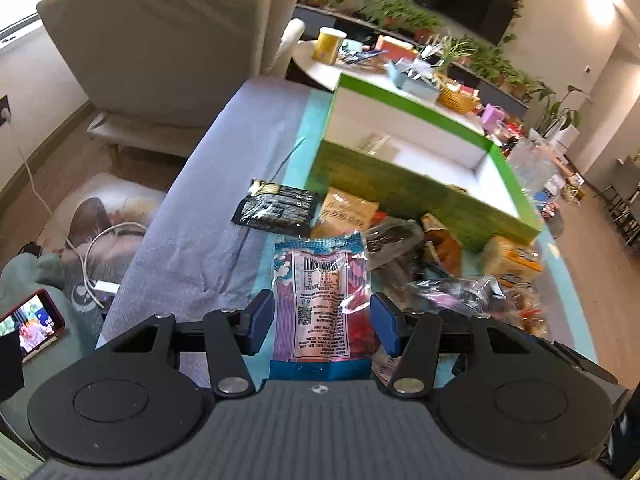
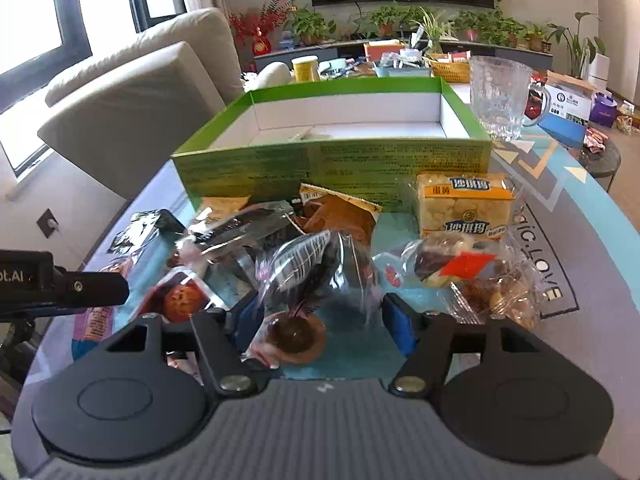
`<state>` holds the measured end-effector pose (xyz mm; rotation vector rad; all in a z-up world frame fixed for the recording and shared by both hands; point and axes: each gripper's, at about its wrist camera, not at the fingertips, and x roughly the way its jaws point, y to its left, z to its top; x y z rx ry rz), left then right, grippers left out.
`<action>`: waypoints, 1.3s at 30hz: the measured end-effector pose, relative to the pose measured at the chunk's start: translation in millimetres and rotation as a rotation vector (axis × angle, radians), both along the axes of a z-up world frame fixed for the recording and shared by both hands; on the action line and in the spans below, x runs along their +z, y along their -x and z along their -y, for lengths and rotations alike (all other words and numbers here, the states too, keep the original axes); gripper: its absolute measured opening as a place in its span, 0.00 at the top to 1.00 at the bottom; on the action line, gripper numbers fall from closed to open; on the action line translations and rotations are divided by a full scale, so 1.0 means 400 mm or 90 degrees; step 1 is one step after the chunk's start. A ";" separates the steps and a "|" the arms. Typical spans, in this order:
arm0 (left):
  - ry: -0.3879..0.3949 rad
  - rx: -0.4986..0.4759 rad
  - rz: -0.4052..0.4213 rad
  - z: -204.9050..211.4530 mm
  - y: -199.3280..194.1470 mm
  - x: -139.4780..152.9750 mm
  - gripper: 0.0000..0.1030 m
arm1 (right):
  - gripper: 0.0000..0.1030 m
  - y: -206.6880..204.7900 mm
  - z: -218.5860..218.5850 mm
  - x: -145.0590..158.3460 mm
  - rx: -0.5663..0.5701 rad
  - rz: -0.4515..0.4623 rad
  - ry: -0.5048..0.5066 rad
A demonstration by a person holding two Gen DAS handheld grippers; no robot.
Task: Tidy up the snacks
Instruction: 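Lift the candy bag with the left gripper while the right grasps a silver bag, then place both bags into the green box and open both grippers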
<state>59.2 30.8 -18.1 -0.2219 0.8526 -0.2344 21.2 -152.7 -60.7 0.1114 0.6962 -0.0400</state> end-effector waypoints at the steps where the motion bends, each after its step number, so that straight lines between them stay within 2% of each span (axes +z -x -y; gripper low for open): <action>1: 0.001 -0.003 0.006 0.002 0.005 0.009 0.51 | 0.57 0.006 0.001 0.005 0.008 0.004 0.001; 5: 0.002 -0.012 0.034 0.010 0.018 0.038 0.51 | 0.57 0.017 0.001 0.019 0.026 0.013 0.006; 9: 0.001 -0.009 0.045 0.006 0.020 0.048 0.51 | 0.57 0.012 0.007 0.007 0.039 -0.017 -0.001; 15: 0.005 0.003 0.042 -0.001 0.014 0.043 0.51 | 0.57 -0.006 0.007 -0.022 0.009 -0.007 -0.041; 18: 0.006 0.004 0.040 -0.003 0.012 0.041 0.51 | 0.57 -0.039 -0.016 -0.040 -0.005 -0.013 -0.022; 23: 0.002 0.007 0.045 -0.006 0.014 0.042 0.51 | 0.57 -0.030 -0.016 -0.043 -0.003 -0.007 0.002; 27: -0.022 0.003 0.076 0.011 0.017 0.055 0.51 | 0.57 -0.007 0.006 -0.027 -0.002 0.001 -0.005; 39: -0.013 -0.029 0.123 0.049 -0.023 0.114 0.51 | 0.57 0.014 0.025 0.106 0.011 0.103 -0.010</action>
